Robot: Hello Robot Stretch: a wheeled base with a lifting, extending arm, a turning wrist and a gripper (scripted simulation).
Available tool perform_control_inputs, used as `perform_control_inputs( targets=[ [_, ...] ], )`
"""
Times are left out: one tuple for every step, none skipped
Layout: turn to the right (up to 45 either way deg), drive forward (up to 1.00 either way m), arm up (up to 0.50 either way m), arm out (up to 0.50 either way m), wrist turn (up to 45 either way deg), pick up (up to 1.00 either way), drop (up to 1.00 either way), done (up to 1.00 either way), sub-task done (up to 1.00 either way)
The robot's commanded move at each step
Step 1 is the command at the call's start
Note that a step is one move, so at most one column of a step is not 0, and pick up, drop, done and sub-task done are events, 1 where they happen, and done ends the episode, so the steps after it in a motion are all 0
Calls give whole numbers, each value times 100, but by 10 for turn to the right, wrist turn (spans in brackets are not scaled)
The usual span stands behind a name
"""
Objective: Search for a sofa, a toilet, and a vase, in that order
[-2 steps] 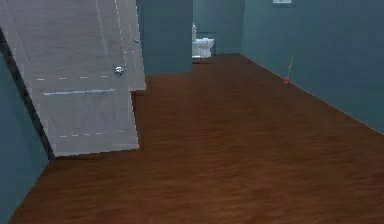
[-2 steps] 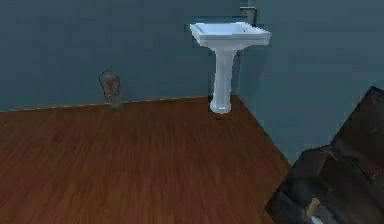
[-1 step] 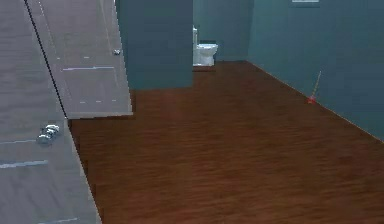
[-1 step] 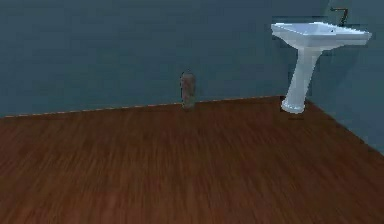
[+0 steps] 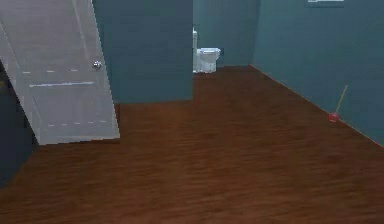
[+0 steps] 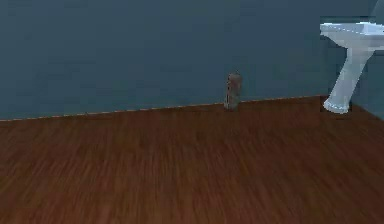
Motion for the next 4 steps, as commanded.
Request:
perform_control_inputs(
  targets=[
    [-240,0,0,0,0,0,0,0,0],
    [-30,0,0,0,0,0,0,0,0],
    [0,100,0,0,0,0,0,0,0],
    [0,5,0,0,0,0,0,0,0]
  ],
)
